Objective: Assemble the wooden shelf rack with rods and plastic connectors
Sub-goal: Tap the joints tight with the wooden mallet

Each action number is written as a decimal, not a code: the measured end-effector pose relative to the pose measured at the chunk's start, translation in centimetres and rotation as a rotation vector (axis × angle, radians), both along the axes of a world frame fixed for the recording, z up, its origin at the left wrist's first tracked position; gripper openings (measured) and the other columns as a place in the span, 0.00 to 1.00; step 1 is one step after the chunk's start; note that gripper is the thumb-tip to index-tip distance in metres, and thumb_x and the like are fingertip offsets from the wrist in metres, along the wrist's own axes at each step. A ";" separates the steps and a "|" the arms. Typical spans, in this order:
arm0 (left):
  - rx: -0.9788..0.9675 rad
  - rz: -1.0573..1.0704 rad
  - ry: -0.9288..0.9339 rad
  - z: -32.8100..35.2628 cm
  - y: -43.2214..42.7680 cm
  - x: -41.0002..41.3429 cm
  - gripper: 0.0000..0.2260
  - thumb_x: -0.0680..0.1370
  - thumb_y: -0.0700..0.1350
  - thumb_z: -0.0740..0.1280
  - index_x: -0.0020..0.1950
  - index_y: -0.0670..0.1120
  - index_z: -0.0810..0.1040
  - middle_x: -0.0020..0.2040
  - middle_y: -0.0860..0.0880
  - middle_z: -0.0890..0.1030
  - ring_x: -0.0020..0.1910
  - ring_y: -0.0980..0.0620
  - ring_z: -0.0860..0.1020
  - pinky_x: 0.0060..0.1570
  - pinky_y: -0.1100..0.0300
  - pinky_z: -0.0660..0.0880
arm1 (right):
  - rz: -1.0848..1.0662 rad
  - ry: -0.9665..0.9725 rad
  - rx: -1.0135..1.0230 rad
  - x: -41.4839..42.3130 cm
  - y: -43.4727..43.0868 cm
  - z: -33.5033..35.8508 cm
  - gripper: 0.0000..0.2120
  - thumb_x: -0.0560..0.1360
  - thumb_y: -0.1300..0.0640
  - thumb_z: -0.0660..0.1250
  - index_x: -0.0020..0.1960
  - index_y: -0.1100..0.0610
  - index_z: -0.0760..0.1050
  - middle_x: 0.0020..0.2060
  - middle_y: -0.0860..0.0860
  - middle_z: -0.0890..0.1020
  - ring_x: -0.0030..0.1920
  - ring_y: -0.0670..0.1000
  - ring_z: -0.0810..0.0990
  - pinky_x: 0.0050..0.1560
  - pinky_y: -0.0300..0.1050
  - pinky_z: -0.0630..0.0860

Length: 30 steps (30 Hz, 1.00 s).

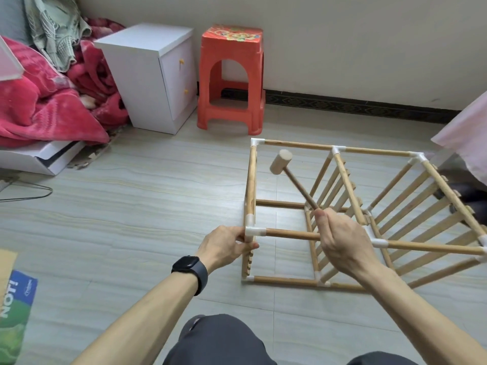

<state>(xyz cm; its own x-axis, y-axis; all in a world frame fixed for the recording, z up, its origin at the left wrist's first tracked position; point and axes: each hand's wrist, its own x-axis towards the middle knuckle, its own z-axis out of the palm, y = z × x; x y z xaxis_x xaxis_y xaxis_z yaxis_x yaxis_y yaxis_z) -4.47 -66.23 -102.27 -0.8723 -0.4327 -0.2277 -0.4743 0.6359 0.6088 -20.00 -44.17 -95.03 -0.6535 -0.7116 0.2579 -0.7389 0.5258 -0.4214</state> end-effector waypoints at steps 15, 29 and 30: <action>0.291 0.396 0.062 6.7 -4.6 -6.3 0.20 0.84 0.56 0.55 0.65 0.42 0.73 0.62 0.41 0.79 0.60 0.39 0.78 0.57 0.46 0.77 | -0.044 -0.458 0.223 2.6 1.0 -3.0 0.31 0.78 0.32 0.43 0.38 0.53 0.71 0.27 0.45 0.80 0.28 0.44 0.79 0.31 0.43 0.70; 0.027 0.570 -0.023 3.9 -1.4 -7.3 0.15 0.78 0.37 0.59 0.64 0.40 0.65 0.56 0.39 0.79 0.54 0.37 0.78 0.46 0.50 0.71 | 0.115 -0.267 0.113 -1.1 -10.1 1.0 0.23 0.85 0.42 0.51 0.40 0.52 0.76 0.30 0.48 0.78 0.32 0.50 0.76 0.33 0.47 0.67; 0.022 0.569 -0.028 3.9 -1.5 -7.4 0.14 0.78 0.37 0.59 0.64 0.40 0.65 0.55 0.39 0.79 0.51 0.38 0.77 0.45 0.50 0.71 | 0.132 -0.245 0.087 -1.3 -10.9 1.3 0.23 0.85 0.42 0.51 0.41 0.53 0.75 0.30 0.48 0.78 0.31 0.50 0.76 0.33 0.48 0.67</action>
